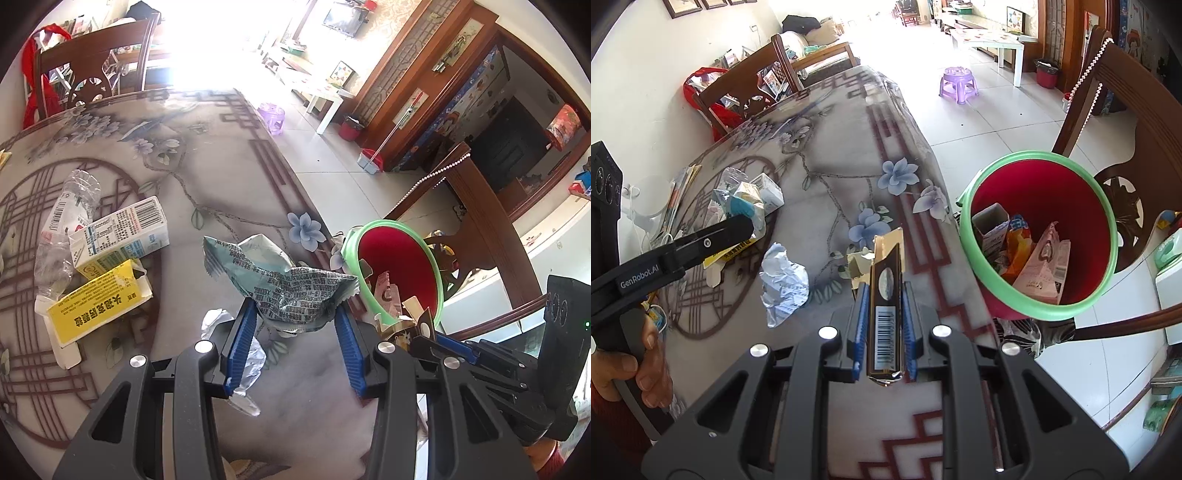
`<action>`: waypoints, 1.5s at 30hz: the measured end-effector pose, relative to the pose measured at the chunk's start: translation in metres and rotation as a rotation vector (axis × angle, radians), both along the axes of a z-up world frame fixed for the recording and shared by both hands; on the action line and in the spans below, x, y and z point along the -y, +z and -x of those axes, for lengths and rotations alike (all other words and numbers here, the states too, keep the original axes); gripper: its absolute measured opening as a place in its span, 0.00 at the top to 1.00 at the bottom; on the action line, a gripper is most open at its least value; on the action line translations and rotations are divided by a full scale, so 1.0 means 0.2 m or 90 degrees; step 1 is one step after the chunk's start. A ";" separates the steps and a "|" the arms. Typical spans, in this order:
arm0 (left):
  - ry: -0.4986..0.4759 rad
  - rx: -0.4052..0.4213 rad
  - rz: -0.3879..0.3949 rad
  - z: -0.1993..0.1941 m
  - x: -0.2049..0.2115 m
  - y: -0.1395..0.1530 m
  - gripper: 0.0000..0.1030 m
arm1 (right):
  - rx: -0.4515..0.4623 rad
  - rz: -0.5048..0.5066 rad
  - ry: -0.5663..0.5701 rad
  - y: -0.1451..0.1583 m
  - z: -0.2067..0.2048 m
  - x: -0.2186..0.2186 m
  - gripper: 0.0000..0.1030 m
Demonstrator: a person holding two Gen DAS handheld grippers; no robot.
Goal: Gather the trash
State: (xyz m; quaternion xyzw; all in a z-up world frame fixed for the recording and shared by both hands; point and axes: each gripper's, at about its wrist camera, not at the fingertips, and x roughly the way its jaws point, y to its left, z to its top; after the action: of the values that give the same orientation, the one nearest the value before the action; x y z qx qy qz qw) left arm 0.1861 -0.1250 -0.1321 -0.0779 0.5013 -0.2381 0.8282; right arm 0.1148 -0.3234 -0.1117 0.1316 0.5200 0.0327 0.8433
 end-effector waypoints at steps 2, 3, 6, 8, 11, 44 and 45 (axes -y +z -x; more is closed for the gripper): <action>0.006 -0.004 -0.002 -0.01 0.02 -0.01 0.60 | 0.000 -0.001 0.001 0.00 -0.01 0.03 0.83; 0.008 -0.006 -0.003 -0.01 0.03 -0.01 0.60 | 0.001 -0.002 0.000 0.00 -0.02 0.05 0.83; 0.010 -0.008 -0.008 -0.02 0.07 -0.01 0.60 | 0.003 0.000 -0.003 0.00 -0.04 0.11 0.83; 0.011 -0.008 -0.011 -0.02 0.11 -0.01 0.60 | 0.002 0.000 -0.007 -0.01 -0.05 0.15 0.83; 0.010 -0.008 -0.016 -0.02 0.15 -0.01 0.60 | 0.001 0.004 -0.013 -0.02 -0.07 0.23 0.83; -0.222 -0.008 -0.007 -0.18 1.24 -0.11 0.26 | 0.128 0.181 -0.295 0.18 0.12 0.95 0.20; -0.220 -0.008 0.003 -0.17 1.23 -0.10 0.26 | 0.135 0.187 -0.297 0.20 0.13 0.94 0.20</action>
State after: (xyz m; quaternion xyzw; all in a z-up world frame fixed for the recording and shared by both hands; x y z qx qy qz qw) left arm 0.2208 -0.3702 -0.1525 0.0062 0.5121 -0.3773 0.7716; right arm 0.0889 -0.5123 -0.0722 0.1198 0.3839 -0.2246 0.8876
